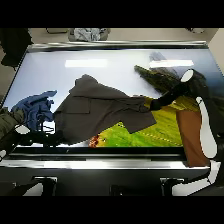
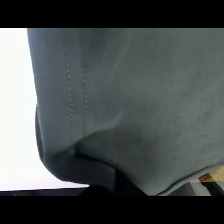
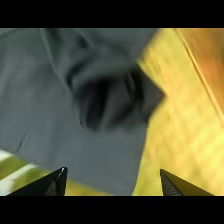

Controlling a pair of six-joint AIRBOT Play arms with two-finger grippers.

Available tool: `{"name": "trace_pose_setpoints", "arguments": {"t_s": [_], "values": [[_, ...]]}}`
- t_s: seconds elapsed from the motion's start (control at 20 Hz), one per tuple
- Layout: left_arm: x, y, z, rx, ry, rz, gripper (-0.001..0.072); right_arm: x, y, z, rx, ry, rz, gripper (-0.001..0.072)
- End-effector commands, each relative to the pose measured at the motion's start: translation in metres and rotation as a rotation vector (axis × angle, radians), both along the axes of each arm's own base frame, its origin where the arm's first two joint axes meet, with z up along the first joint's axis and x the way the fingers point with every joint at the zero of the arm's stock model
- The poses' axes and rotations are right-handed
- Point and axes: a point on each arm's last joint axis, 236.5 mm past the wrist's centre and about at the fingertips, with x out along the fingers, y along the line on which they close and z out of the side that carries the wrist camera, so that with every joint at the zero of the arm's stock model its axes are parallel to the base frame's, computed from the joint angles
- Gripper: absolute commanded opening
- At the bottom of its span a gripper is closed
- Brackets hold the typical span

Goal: Fold the shirts.

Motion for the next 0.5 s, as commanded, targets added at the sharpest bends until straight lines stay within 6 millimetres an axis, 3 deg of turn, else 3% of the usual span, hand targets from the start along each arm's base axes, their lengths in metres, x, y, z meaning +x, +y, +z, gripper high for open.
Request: {"name": "trace_pose_setpoints", "arguments": {"t_s": [0.0,0.2,0.25,0.3,0.35,0.4,0.45], "values": [[0.004,0.0,0.004,-0.003,-0.02,0.007,0.0032,0.017,0.029,-0.009,-0.025,-0.092,0.084,0.0716],[0.005,-0.002,0.006,-0.011,-0.024,0.013,0.0032,0.009,0.046,-0.043,-0.028,-0.018,0.129,0.0678],[0.005,-0.002,0.006,-0.011,-0.025,0.013,0.0032,0.008,0.049,-0.052,-0.023,0.0,0.129,0.0546],[0.008,-0.001,0.008,-0.01,-0.032,0.012,0.0031,0.013,0.048,-0.057,-0.029,-0.013,0.12,0.0232],[0.017,0.001,0.015,-0.003,-0.064,0.0,0.003,0.016,0.047,-0.054,-0.029,-0.019,0.101,0.0048],[0.032,0.004,0.031,0.009,-0.125,-0.023,0.0027,0.022,0.047,-0.041,-0.028,-0.044,0.098,0.0043],[0.059,0.009,0.06,0.034,-0.232,-0.044,0.0026,0.033,0.048,-0.016,-0.027,-0.11,0.096,0.0043]]}}
